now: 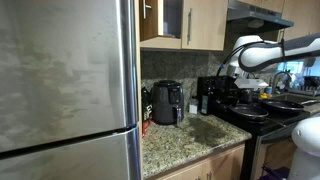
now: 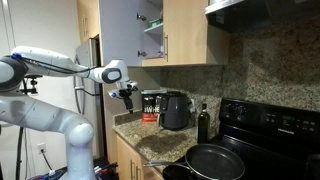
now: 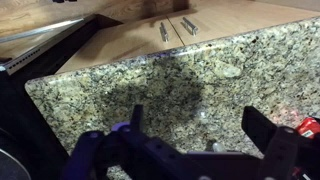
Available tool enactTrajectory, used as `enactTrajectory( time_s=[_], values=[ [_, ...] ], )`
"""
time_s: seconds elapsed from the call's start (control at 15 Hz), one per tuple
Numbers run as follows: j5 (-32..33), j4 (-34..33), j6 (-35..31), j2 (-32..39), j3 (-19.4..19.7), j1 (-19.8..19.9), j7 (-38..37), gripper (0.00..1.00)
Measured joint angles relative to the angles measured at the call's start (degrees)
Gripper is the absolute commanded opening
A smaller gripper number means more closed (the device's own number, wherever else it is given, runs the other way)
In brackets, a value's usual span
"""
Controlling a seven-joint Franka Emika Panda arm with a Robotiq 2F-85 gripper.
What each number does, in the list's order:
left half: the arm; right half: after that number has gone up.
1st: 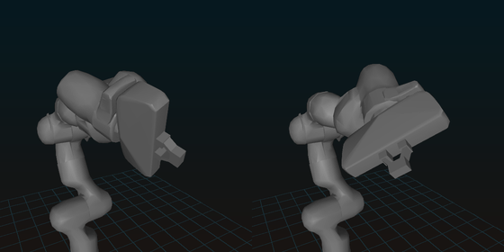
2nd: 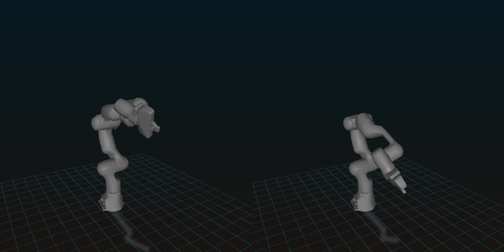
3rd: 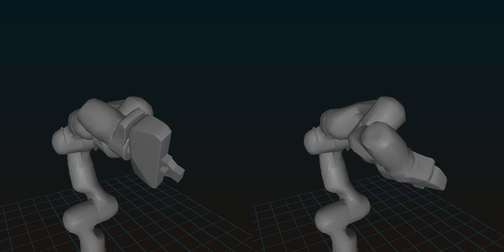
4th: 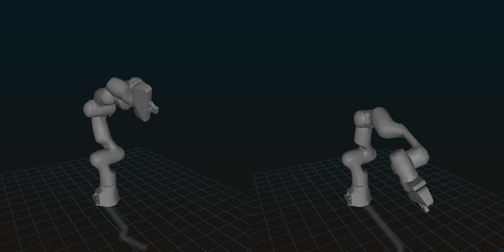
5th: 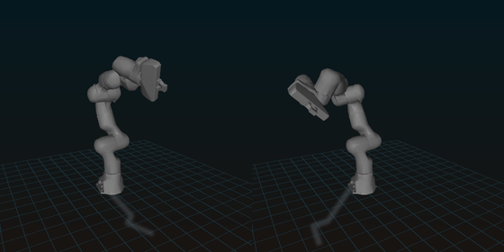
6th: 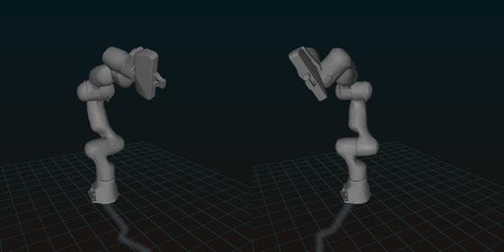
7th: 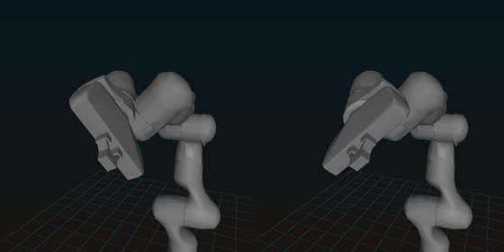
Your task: Close the top left cupboard door
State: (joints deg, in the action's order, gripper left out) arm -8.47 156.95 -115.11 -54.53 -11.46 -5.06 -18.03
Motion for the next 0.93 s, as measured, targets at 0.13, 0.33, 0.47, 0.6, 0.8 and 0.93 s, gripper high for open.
enactTrajectory(
  time_s=[0.13, 0.33, 0.47, 0.6, 0.8, 0.93],
  values=[
    [0.00, 0.00, 0.00, 0.00, 0.00, 0.00, 0.00, 1.00],
    [0.01, -0.08, -0.01, 0.06, -0.28, -0.07, 0.16, 1.00],
    [-0.96, -1.26, -2.93, 0.88, -2.87, -2.35, 0.94, 1.00],
    [-2.11, -5.26, -5.57, 2.03, -6.59, -5.91, 0.27, 1.00],
    [-1.92, -13.60, -6.20, 1.23, -9.13, -9.07, 0.00, 1.00],
    [-1.56, -18.28, -5.94, -1.16, -9.23, -9.55, 0.00, 1.00]
  ],
)
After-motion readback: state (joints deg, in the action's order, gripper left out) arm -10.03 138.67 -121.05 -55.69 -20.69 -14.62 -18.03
